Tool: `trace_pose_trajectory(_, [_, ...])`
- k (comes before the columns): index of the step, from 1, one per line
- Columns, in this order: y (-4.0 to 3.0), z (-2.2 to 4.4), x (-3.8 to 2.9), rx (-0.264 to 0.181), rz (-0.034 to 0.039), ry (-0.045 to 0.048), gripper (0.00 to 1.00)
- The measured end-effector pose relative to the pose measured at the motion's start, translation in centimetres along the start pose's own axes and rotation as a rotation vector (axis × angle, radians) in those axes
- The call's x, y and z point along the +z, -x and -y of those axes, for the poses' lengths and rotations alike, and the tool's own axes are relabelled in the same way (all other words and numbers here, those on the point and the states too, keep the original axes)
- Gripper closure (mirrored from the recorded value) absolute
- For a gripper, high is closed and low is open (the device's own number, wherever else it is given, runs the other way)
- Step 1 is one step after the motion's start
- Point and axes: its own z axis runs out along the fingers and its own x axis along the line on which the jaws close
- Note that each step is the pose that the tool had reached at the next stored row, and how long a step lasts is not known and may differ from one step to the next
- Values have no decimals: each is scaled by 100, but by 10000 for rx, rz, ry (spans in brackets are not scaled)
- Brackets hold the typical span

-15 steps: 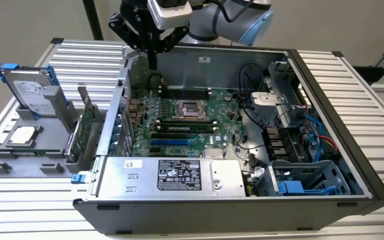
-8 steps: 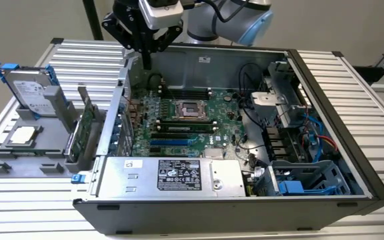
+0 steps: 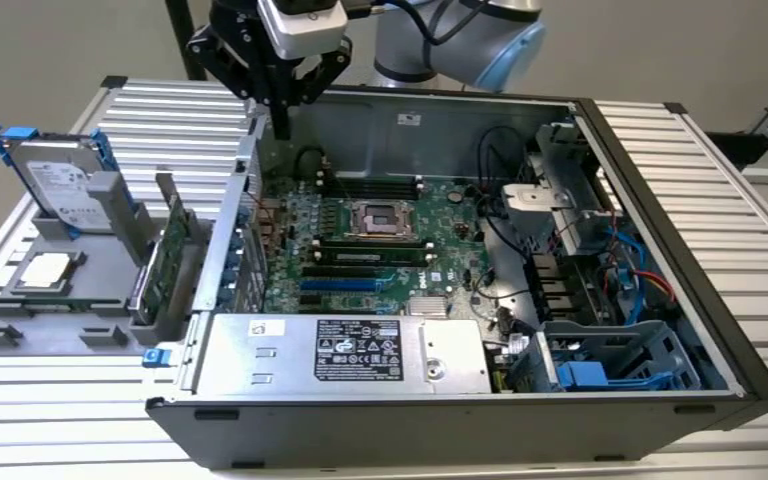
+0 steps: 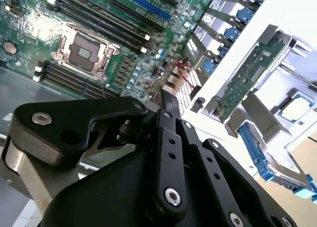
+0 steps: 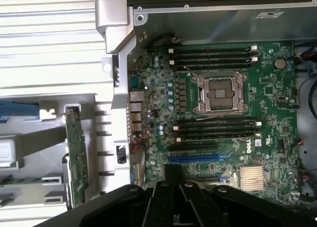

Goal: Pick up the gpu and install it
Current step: 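Reach for the gpu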

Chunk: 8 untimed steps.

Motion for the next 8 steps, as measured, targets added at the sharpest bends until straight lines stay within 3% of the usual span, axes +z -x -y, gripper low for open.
trace_pose_trajectory(8, [-94,21,-3,1,0,0,100])
